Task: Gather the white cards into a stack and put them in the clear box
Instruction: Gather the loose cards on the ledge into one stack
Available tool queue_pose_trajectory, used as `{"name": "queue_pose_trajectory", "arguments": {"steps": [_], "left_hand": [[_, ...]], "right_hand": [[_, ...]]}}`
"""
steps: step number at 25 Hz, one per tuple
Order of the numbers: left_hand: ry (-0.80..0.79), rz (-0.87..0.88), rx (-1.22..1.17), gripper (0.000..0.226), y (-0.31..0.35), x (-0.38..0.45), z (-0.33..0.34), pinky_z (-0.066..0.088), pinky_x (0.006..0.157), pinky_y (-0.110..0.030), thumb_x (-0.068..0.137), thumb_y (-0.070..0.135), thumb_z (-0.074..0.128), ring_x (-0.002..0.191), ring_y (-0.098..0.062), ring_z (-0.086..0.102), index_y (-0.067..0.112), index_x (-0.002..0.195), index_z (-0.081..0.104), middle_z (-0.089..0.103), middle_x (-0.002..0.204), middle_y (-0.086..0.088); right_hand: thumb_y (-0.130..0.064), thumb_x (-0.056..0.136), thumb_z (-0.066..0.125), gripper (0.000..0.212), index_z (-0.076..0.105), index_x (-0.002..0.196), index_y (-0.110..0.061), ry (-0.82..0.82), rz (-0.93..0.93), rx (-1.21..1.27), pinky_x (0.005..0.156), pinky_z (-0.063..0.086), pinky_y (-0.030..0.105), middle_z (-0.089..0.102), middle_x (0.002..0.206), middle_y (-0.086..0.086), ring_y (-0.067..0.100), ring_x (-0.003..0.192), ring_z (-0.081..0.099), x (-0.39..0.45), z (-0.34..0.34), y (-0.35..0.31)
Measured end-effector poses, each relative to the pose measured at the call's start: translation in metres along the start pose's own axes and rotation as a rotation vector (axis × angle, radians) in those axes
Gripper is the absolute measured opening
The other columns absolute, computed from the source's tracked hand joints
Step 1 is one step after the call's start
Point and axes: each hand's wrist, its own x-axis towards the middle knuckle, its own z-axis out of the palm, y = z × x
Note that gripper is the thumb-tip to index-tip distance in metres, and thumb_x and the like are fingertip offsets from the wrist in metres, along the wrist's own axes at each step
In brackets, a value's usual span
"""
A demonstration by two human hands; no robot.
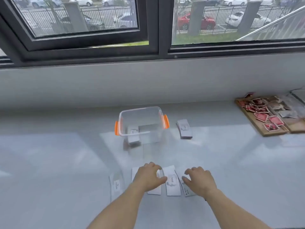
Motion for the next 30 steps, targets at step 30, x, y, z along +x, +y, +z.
{"name": "queue_pose_trajectory", "arguments": {"steps": [30], "left_hand": [[0.094, 0.093, 0.128, 0.034, 0.025, 0.047, 0.019, 0.028, 0.089, -0.039, 0.086, 0.035, 0.063, 0.104, -0.026, 0.050, 0.027, 0.116, 0.049, 0.053, 0.112, -0.001]], "right_hand": [[-0.018, 0.081, 0.057, 0.027, 0.052, 0.104, -0.031, -0.202, 0.282, 0.735, 0.074, 0.054, 0.039, 0.068, 0.086, 0.003, 0.021, 0.081, 0.065, 0.020, 0.016, 0.027]]}}
